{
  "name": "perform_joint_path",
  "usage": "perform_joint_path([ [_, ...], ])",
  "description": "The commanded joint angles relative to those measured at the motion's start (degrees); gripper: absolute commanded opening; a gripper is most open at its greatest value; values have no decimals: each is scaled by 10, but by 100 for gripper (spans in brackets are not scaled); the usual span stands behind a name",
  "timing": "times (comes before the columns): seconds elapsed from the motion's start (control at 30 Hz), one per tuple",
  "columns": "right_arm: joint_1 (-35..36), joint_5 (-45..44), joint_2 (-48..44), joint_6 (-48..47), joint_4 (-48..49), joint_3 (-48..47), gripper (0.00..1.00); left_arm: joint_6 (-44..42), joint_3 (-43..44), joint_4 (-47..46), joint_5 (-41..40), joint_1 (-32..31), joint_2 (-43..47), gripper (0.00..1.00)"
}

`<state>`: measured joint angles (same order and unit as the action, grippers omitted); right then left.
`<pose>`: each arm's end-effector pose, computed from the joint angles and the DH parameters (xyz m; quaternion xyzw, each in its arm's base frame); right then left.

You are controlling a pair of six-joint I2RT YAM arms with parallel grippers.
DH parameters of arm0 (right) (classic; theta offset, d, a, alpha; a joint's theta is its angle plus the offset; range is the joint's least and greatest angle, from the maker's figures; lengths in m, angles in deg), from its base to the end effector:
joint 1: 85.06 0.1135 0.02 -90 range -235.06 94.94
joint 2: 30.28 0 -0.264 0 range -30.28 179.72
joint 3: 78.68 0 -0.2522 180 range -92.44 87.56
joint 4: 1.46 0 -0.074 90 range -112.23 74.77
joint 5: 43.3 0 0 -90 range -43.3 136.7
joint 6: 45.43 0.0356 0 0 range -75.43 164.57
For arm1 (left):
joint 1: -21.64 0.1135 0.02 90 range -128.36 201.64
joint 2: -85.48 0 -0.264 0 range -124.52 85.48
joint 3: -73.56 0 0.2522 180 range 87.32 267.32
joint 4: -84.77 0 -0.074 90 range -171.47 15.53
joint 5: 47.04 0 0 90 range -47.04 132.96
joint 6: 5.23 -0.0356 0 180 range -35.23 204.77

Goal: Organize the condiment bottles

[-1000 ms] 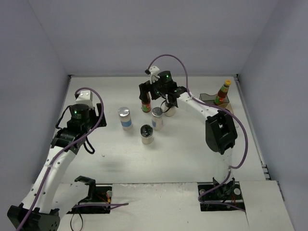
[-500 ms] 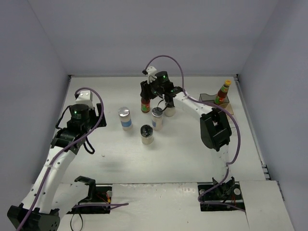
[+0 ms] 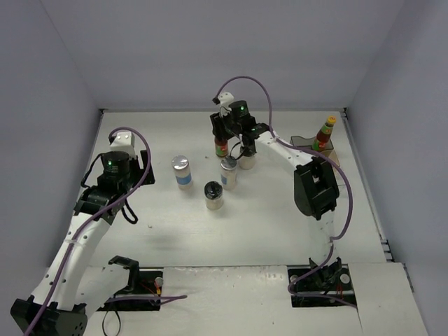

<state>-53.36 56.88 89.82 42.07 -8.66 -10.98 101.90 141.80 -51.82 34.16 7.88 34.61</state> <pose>0.4286 0.2721 0.2795 -0.2840 0.7394 0.2210 0.5690 0.1880 -0.0404 0.3457 -0.0655 0.8442 -0.0779 0.5263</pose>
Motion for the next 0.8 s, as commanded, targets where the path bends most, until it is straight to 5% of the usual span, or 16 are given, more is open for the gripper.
perform_joint_path([
  [0.0,-40,-53,-122,-5,111,-33,0,-2,5,-35,3,5,5,74],
  [0.5,-208,-171,-317,10,106,158,0,0,6,-34,4,6,1,74],
  [0.77,-264,-137,-330,25,143,230,0,5,5,-34,7,5,-6,74],
])
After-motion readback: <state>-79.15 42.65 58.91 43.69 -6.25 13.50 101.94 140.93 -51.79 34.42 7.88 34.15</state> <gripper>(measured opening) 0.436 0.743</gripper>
